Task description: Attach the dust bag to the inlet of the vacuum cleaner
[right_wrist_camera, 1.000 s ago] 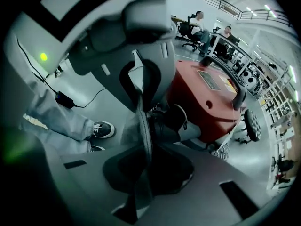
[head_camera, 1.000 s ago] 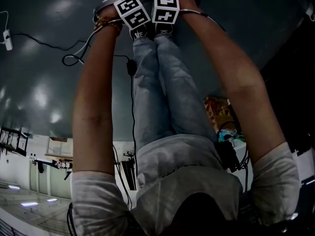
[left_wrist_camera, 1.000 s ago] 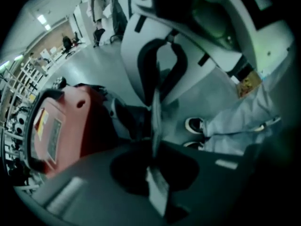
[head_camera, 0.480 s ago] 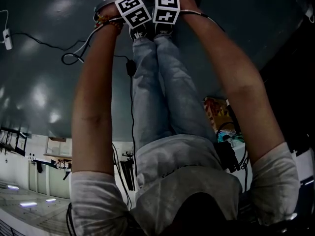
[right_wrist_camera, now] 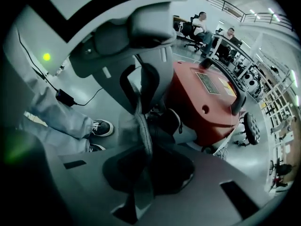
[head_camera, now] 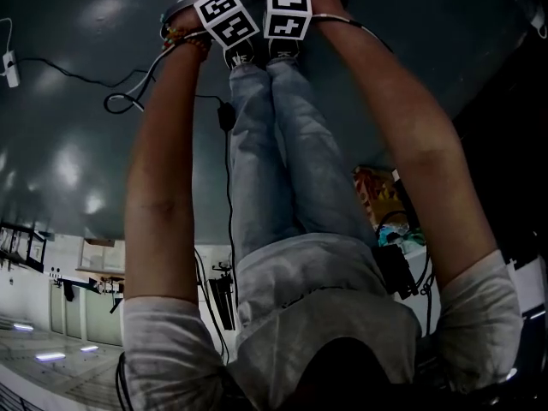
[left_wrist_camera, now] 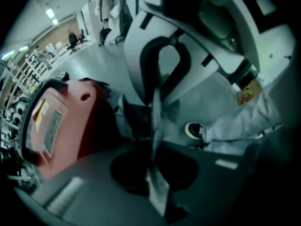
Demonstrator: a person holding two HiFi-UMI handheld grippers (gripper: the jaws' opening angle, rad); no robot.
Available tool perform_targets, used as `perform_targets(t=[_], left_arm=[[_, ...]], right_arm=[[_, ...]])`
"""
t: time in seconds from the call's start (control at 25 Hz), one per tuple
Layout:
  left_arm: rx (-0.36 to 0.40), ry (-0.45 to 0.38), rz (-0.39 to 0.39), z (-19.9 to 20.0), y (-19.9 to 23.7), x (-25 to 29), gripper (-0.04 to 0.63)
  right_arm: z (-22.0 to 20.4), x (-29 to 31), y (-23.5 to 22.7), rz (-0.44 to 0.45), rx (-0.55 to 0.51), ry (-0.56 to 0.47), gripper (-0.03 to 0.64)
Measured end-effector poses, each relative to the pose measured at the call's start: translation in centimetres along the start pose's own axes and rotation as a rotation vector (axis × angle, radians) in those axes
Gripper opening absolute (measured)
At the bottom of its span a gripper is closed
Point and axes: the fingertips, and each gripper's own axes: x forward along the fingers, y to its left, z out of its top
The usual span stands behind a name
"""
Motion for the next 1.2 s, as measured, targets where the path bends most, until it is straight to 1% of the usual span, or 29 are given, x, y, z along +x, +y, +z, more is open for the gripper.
perform_targets(t=[0.08,0.12,0.24,0.32,0.4,0.56,0.64,0.76,0.88,1.0,1.08,1.2], left_arm=[[-0.01,0.004,0.004,0.0,-0.1,-0.3,0.023],[0.006,0.006,0.007,0.1,-0.1,-0.5,0.023],[0.086,-0.004,0.017,1.4,-0.2,-1.6,0.025],[0.117,-0.011,0.02,1.9,-0.1,-1.8,0.026],[0.104,-0.02,0.027,1.7,0.2,-1.6,0.028],[0.048,0.003,0.036,0.3,0.3,-0.8,0.023],[0.014,0.011,0.036,0.1,0.5,-0.7,0.023],[-0.019,-0.015,0.039,1.1,1.0,-1.2,0.021],[-0.02,-0.049,0.054,2.0,1.5,-1.9,0.021],[-0.009,-0.041,0.058,1.8,1.5,-2.0,0.023],[-0.018,-0.032,0.056,1.7,1.4,-2.1,0.029],[-0.039,-0.036,0.055,1.5,0.8,-2.4,0.068]], right_arm=[[0.0,0.4,-0.1,0.008,0.018,-0.001,0.04],[-0.3,0.7,0.1,0.01,0.035,-0.001,0.04],[-1.4,1.4,1.1,0.014,0.087,0.009,0.038],[-1.8,1.4,1.4,0.013,0.103,0.018,0.038],[-1.6,1.0,1.0,0.002,0.093,0.016,0.038],[-0.4,-0.3,-0.1,-0.019,0.001,-0.003,0.038],[-0.1,-0.4,-0.6,-0.017,-0.024,-0.004,0.038],[-1.2,0.2,-0.8,-0.011,0.01,0.003,0.038],[-2.0,0.5,-0.8,-0.012,0.034,0.01,0.038],[-1.7,0.3,-0.6,-0.018,0.055,0.007,0.038],[-1.6,-0.1,-0.8,-0.017,0.084,-0.004,0.038],[-1.3,-1.0,-0.8,-0.009,0.134,-0.035,0.04]])
